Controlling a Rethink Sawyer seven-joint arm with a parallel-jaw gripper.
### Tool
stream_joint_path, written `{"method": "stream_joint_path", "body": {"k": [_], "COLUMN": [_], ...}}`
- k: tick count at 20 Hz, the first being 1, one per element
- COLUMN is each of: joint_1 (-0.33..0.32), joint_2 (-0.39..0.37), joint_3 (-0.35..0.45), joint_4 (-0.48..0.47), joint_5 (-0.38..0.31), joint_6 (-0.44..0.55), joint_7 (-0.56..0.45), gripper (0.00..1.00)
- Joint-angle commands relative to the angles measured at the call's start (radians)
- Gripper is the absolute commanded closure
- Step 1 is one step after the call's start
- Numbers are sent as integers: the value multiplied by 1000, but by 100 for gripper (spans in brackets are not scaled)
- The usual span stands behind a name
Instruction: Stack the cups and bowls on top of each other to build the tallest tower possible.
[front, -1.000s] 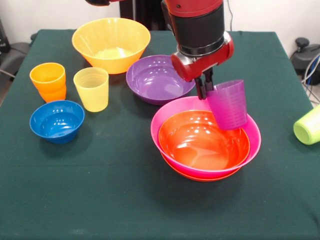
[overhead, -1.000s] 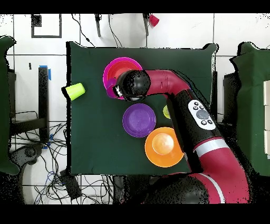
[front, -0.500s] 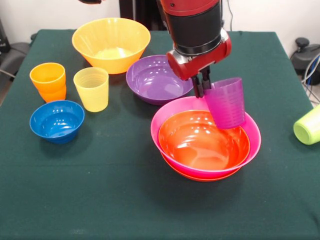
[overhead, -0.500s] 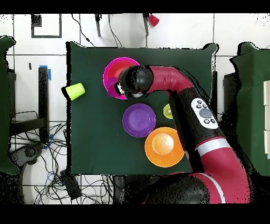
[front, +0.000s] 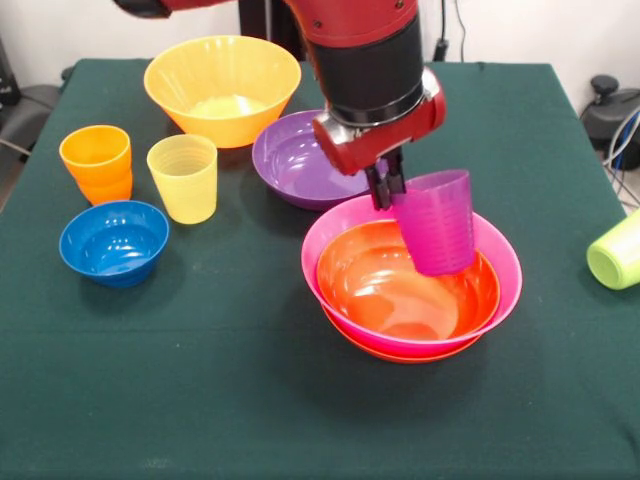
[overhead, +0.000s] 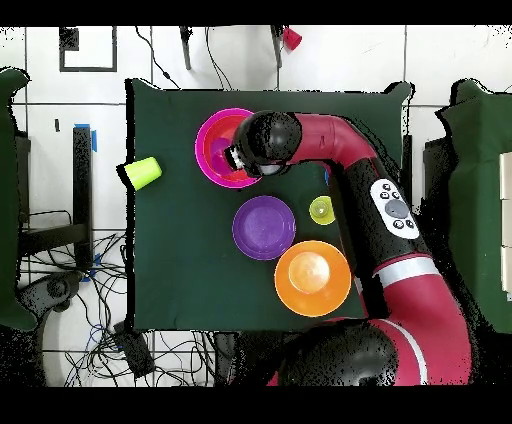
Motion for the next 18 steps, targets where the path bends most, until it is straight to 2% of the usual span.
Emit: {"method": "stream_joint_path", "body": {"k": [1,10,18], "joint_1": [16,37,33], "joint_2": [61,77,92], "joint_3": [-13,-39,-22], "joint_4": [-120,-149,-174], "joint_5": [-64,-114,-129], "joint_6": [61,7,24], "joint_7": [-123,-101,-121], "gripper": [100,100,100]}}
